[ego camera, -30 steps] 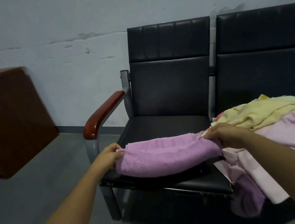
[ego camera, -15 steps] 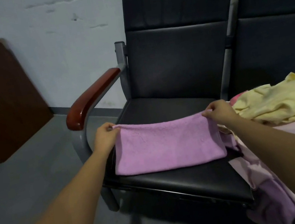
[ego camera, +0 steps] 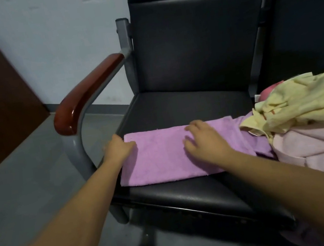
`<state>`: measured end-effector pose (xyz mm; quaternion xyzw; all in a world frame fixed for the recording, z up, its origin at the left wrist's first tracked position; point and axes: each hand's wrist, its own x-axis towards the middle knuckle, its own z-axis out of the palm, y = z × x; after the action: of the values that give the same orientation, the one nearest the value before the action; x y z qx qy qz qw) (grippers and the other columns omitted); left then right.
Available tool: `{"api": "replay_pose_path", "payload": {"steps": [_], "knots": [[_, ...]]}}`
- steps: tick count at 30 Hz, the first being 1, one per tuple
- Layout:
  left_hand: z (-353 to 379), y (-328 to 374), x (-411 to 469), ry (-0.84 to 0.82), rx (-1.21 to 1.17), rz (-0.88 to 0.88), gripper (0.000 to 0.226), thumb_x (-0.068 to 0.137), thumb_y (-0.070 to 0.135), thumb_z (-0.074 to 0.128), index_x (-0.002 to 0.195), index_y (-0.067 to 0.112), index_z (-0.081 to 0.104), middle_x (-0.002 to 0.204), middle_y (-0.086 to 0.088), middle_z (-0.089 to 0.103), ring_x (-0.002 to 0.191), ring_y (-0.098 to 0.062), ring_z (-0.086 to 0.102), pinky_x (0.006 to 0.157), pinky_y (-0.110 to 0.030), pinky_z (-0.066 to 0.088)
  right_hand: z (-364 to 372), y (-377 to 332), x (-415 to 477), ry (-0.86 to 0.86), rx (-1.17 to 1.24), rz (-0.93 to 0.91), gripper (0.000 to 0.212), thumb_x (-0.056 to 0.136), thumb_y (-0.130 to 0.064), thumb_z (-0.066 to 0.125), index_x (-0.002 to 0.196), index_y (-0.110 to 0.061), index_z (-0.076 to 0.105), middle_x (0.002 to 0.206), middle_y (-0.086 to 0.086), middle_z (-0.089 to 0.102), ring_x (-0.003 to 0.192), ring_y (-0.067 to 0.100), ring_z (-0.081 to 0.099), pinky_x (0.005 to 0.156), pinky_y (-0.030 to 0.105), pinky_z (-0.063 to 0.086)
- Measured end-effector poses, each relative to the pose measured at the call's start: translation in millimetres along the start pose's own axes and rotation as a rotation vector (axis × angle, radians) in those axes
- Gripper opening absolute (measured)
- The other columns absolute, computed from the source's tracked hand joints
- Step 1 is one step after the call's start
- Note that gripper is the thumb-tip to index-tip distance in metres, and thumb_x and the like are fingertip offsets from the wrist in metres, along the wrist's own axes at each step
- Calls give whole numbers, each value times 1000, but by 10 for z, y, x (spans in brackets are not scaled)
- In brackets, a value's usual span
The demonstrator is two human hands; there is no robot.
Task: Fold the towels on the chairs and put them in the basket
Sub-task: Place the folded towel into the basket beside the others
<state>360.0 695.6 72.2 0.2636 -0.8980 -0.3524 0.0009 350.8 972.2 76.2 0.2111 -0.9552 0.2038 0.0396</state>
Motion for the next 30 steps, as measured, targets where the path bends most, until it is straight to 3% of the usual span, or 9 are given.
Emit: {"api": "replay_pose_path", "payload": {"steps": [3,6,10,13,17,19,21,25,30], "knots": [[-62,46,-146,-127,92,-59,39,77,48,72,80,12,57,109,-13,66,107,-37,61,97,-45,51,161,-200,-191,-188,-88,-38,55,99,-42,46,145,-11,44,153,22,35,139,37,37,116,40,29],[-47,18,-274,-168,186,-61,42,82,45,75,93,10,55,117,-13,63,115,-35,59,103,-46,47,302,-244,-341,-290,-167,-39,62,105,-47,32,158,-18,20,166,17,6,153,29,6,124,40,3],[-37,-110,-473,-125,190,-19,34,80,45,72,84,14,60,107,-10,66,110,-33,59,84,-38,50,390,-373,-519,-287,-160,-10,61,107,-46,22,160,-19,9,166,15,-7,154,26,-8,123,40,-10],[-130,-147,-584,-124,50,53,24,84,32,64,99,14,65,112,-12,68,100,-30,62,81,-34,50,426,-531,-646,-301,-160,-15,62,106,-46,22,160,-18,8,166,16,-9,153,28,-10,122,41,-11],[-316,-49,-702,-71,13,180,40,92,20,61,131,15,59,127,-9,64,106,-26,59,85,-32,46,322,-629,-673,-384,5,22,64,105,-45,34,159,-16,16,166,16,-2,154,27,-3,123,40,-5],[-365,110,-805,-50,40,273,45,91,20,60,136,20,57,131,-8,62,107,-25,59,88,-33,47,197,-622,-610,-332,236,96,57,103,-39,45,152,-12,35,162,13,26,150,25,23,121,34,15],[-364,318,-931,-52,83,364,44,92,21,59,136,22,56,128,-9,63,105,-25,59,83,-30,44,49,-610,-546,-178,576,252,35,101,-29,52,130,-10,59,132,9,60,122,25,55,101,29,40],[-233,676,-1197,-197,115,516,33,92,32,65,124,25,62,109,-3,67,88,-14,59,69,-25,42,-138,-619,-554,-92,1357,593,30,105,-28,46,102,-2,60,89,20,68,78,30,65,71,37,56],[69,544,-1287,-292,-94,470,17,95,37,64,98,22,72,89,6,73,82,-12,72,83,-34,58,-66,-518,-594,-86,1251,722,33,95,-33,64,83,-3,67,75,12,66,65,21,63,63,33,52]]}}
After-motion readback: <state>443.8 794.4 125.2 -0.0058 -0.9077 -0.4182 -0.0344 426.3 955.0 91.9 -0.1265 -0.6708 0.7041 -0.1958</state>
